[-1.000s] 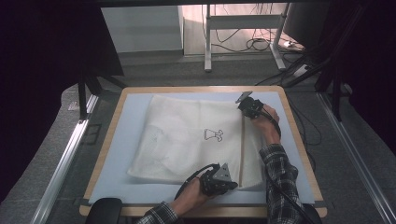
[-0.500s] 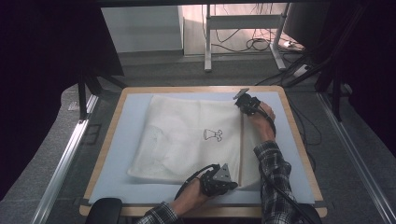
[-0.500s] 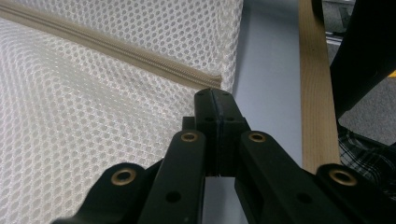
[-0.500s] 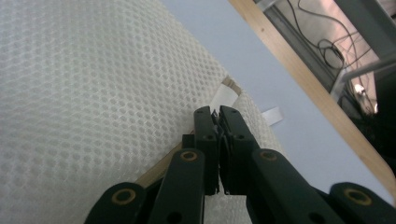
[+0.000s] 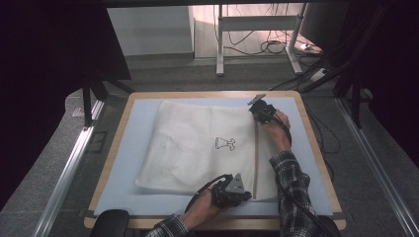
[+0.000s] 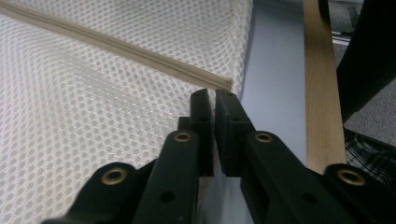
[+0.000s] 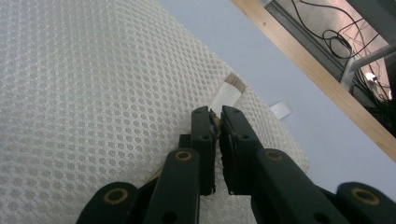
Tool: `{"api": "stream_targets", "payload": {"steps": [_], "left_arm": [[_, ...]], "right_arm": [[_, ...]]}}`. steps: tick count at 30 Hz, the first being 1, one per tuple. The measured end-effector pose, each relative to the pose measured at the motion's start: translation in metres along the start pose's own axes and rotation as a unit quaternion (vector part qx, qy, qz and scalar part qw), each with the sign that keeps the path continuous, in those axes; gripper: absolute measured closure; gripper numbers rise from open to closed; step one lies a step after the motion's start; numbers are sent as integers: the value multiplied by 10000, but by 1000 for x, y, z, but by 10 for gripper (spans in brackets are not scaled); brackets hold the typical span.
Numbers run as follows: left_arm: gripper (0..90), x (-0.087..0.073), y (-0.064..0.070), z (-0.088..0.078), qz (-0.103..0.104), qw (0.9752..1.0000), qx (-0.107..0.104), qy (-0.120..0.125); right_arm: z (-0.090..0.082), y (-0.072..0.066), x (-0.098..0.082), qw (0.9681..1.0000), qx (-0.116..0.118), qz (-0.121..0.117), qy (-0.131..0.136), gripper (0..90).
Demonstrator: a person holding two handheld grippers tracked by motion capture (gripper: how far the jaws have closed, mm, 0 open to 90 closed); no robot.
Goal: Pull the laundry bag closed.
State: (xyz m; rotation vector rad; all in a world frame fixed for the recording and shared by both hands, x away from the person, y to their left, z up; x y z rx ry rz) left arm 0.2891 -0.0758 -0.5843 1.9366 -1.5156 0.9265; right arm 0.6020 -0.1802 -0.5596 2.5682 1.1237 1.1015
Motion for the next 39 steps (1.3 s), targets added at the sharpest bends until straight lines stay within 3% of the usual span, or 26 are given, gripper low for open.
{"api": "stream_targets", "payload": {"steps": [7, 14, 19, 23, 31, 32, 39], "left_arm": [[769, 0, -2, -1, -63, 9999, 129, 0], [637, 3, -6, -2, -359, 9992, 89, 117], [524, 7, -7, -6, -199, 9995, 215, 75], [425, 9, -7, -9, -184, 9995, 239, 88], [284, 7, -7, -12, -316, 9993, 168, 114], [274, 6, -6, -12, -338, 9993, 134, 126], [216, 2, -7, -16, -432, 9990, 80, 105]], "right_arm": [[-7, -1, -3, 9997, 91, 153, 142, 753], [-14, -1, -8, 9991, 152, 302, 262, 660], [-18, 0, -11, 9976, 291, 519, 353, 584], [-22, -2, -11, 9968, 412, 582, 372, 540], [-34, -14, -8, 9941, 689, 670, 504, 474], [-35, -14, -8, 9946, 689, 601, 498, 467], [-43, -26, -7, 9916, 930, 717, 534, 390]]}}
Point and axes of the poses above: each handheld gripper's, and its own axes: z roughly forward along the jaws, x roughly out of its top, y roughly to its right, the point moved 7 cm from there along z, roughly forward along the jaws, and after that the axes turned 3 degrees about z, right-handed, at the moved point
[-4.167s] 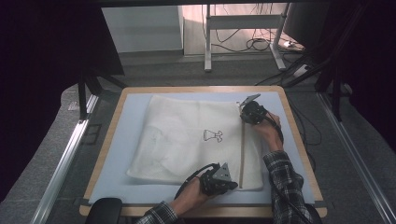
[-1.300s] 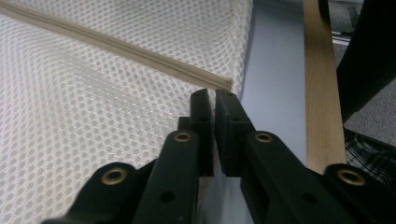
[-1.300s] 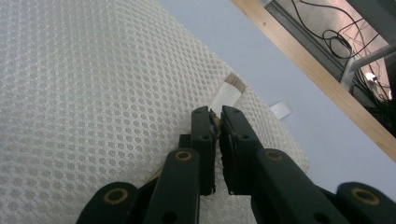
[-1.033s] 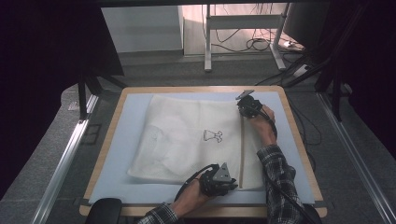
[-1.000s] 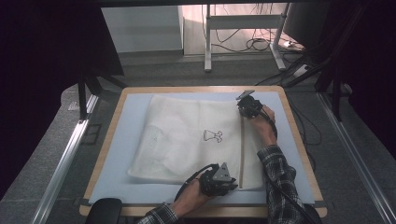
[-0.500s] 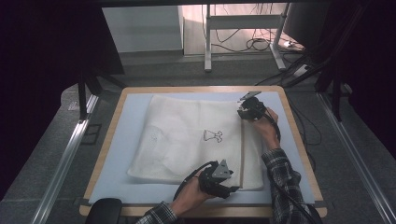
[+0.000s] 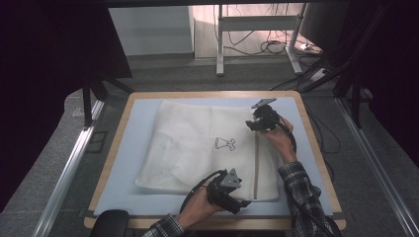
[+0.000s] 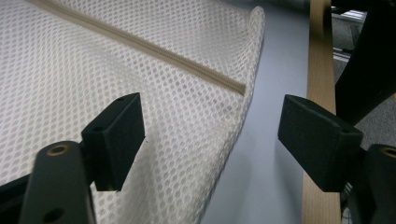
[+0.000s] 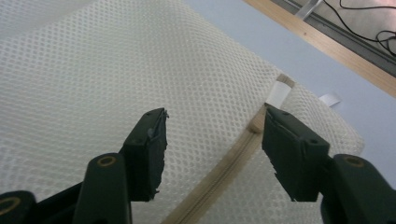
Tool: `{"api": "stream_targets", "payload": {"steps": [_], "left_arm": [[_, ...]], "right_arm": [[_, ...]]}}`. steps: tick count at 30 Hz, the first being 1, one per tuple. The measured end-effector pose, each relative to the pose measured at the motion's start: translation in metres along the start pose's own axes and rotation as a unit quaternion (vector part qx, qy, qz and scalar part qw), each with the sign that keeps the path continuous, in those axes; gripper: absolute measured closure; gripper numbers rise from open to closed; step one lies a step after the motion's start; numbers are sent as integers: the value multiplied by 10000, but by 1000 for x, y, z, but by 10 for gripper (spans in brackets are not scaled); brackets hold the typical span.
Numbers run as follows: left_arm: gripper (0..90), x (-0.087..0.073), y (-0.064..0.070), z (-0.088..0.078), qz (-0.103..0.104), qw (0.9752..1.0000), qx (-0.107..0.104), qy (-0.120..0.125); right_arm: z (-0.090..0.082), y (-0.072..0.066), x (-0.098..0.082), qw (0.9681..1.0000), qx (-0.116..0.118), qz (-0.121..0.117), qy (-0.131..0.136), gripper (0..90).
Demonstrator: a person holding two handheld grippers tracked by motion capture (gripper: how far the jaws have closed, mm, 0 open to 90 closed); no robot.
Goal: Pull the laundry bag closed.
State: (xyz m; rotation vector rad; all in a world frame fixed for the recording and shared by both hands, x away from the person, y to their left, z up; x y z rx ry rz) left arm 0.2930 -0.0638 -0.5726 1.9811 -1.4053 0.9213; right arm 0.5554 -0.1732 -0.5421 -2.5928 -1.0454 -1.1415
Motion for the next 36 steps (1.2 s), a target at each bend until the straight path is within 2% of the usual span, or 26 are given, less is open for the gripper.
{"api": "stream_targets", "payload": {"steps": [8, 12, 14, 20, 26, 29, 36], "left_arm": [[146, -5, -4, -12, -119, 9999, 13, -26], [113, -8, -6, -16, -208, 9998, 16, -59], [104, -8, -7, -18, -239, 9997, -8, -73], [72, -12, -8, -22, -228, 9996, 11, -146], [60, -15, -12, -28, -248, 9996, 83, -143], [56, -16, -14, -33, -280, 9994, 131, -122], [43, -18, -18, -42, -339, 9992, 217, -86]], "right_arm": [[-9, -12, 1, 9998, 142, 156, 5, 272], [-12, -13, -1, 9996, 150, 237, 9, 232], [-13, -12, -3, 9991, 191, 369, -50, 205], [-14, -15, -8, 9981, 274, 526, -156, 120], [-17, -25, -11, 9976, 438, 462, -281, 51], [-20, -28, -12, 9969, 488, 522, -318, 37], [-33, -39, -13, 9972, 589, 411, -195, 4]]}}
Point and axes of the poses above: each handheld gripper's, and its own axes: z roughly forward along the jaws, x roughly out of its top, y roughly to its right, the point moved 7 cm from there along z, roughly forward along the jaws, and after that the axes turned 3 degrees about z, right-handed, at the moved point
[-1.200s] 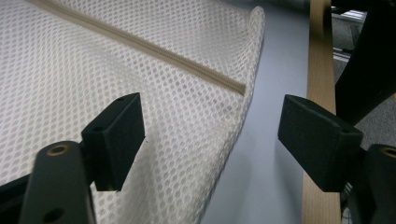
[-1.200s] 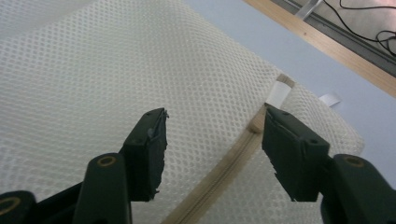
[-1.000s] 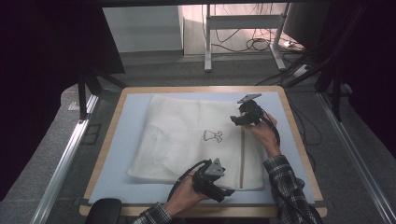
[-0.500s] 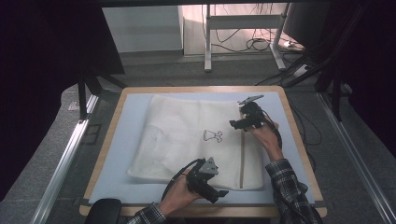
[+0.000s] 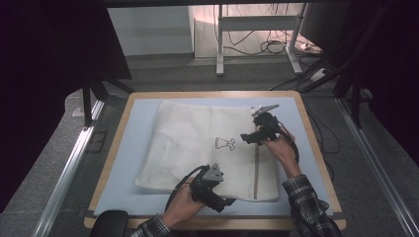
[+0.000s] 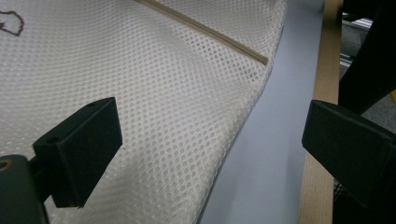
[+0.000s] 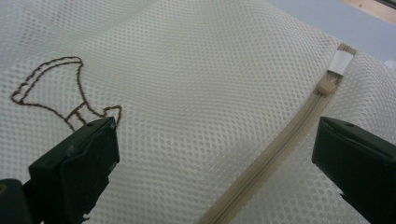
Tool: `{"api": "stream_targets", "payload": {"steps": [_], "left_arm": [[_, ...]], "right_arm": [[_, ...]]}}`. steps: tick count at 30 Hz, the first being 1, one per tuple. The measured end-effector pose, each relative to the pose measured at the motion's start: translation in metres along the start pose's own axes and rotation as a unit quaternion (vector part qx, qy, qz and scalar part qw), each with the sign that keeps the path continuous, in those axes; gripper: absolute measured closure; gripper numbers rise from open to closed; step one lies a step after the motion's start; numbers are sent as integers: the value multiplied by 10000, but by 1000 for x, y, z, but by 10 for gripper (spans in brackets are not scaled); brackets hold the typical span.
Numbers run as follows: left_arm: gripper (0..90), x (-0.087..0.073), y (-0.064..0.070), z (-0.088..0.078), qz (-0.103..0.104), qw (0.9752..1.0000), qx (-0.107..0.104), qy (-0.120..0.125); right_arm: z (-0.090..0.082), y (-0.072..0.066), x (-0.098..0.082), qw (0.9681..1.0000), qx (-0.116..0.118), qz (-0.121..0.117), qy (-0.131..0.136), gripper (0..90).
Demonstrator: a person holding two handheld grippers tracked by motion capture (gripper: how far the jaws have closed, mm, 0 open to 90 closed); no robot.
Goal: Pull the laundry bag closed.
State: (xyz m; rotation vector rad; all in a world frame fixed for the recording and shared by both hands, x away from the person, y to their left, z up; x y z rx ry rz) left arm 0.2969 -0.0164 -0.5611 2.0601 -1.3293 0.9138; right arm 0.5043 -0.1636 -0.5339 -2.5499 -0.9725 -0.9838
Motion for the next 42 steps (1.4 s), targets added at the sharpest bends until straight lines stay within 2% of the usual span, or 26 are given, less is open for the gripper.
{"api": "stream_targets", "payload": {"steps": [4, 11, 17, 23, 35, 42], "left_arm": [[39, -2, -3, -5, 66, 9999, 106, -30], [37, -8, -12, -18, 74, 9994, 334, -6], [35, -14, -17, -26, -56, 9989, 456, 61], [29, -22, -21, -34, 22, 9980, 631, -28], [20, -33, -30, -49, -115, 9964, 838, 89], [18, -37, -31, -53, -102, 9960, 890, 67]], "right_arm": [[-7, -8, -1, 9999, 80, -92, 45, 0], [-19, -21, -5, 9994, 265, -112, 193, 0], [-26, -32, -9, 9990, 329, -173, 249, 0], [-29, -45, -15, 9985, 322, -367, 230, 0], [-43, -63, -26, 9968, 406, -557, 397, 0], [-50, -75, -36, 9963, 464, -601, 395, 0]]}}
Point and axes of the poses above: each handheld gripper's, and its own axes: z roughly forward along the jaws, x roughly out of its top, y roughly to its right, the point moved 7 cm from there along z, roughly forward along the jaws, and after that the axes turned 3 degrees about z, right-handed, at the moved point
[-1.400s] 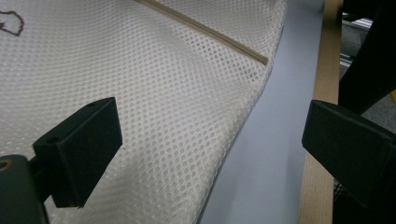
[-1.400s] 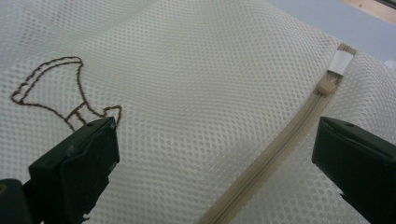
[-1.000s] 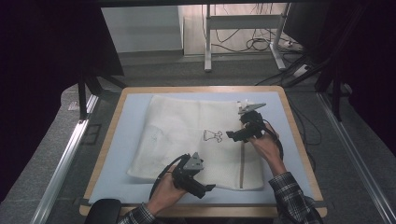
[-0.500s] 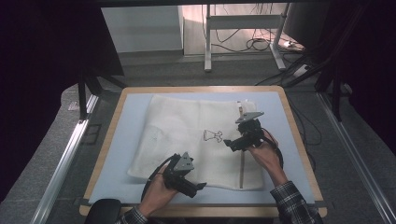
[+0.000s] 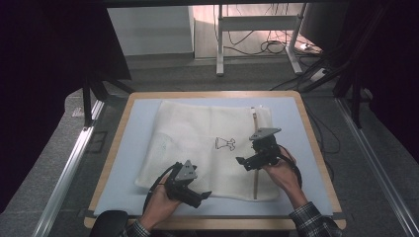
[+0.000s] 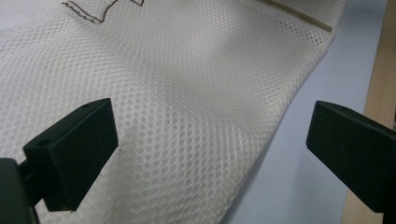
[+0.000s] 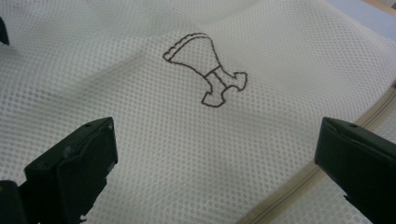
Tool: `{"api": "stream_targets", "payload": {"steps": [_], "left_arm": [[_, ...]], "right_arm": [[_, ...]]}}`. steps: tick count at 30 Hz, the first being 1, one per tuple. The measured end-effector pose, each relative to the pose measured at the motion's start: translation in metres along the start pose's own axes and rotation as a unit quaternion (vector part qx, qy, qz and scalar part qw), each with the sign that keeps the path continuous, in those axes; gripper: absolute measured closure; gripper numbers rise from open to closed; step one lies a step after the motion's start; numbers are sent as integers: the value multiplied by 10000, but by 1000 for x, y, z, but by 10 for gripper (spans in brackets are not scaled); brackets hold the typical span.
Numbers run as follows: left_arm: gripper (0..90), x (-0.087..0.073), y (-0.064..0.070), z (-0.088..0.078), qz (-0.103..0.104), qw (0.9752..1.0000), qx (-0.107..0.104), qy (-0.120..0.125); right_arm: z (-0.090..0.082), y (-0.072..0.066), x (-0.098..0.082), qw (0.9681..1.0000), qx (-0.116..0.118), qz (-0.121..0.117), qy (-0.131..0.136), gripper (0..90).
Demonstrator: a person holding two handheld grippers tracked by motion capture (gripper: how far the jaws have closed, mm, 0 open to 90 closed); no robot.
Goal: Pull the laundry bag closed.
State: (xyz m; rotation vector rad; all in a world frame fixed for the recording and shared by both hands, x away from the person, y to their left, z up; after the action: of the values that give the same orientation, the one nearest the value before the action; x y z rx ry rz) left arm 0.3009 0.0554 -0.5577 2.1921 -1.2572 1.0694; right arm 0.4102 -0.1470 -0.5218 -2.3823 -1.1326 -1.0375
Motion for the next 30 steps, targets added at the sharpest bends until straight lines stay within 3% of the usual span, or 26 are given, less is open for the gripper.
{"api": "stream_targets", "payload": {"steps": [11, 30], "left_arm": [[13, -8, -4, -14, -52, 9999, 86, 34], [15, -17, -13, -38, -96, 9993, 316, 201]], "right_arm": [[-15, -17, -11, 9999, 32, -122, 73, 0], [-53, -31, -31, 9989, -126, -204, 406, 0]]}}
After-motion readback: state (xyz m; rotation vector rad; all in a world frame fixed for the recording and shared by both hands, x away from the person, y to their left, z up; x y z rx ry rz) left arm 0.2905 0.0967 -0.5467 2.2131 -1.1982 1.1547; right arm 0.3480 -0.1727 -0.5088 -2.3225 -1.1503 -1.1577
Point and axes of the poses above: each handheld gripper's, and its own axes: z roughly forward along the jaws, x roughly out of its top, y roughly to its right, the point moved 7 cm from there along z, roughly forward along the jaws, and after that the axes turned 3 degrees about z, right-handed, at the moved point
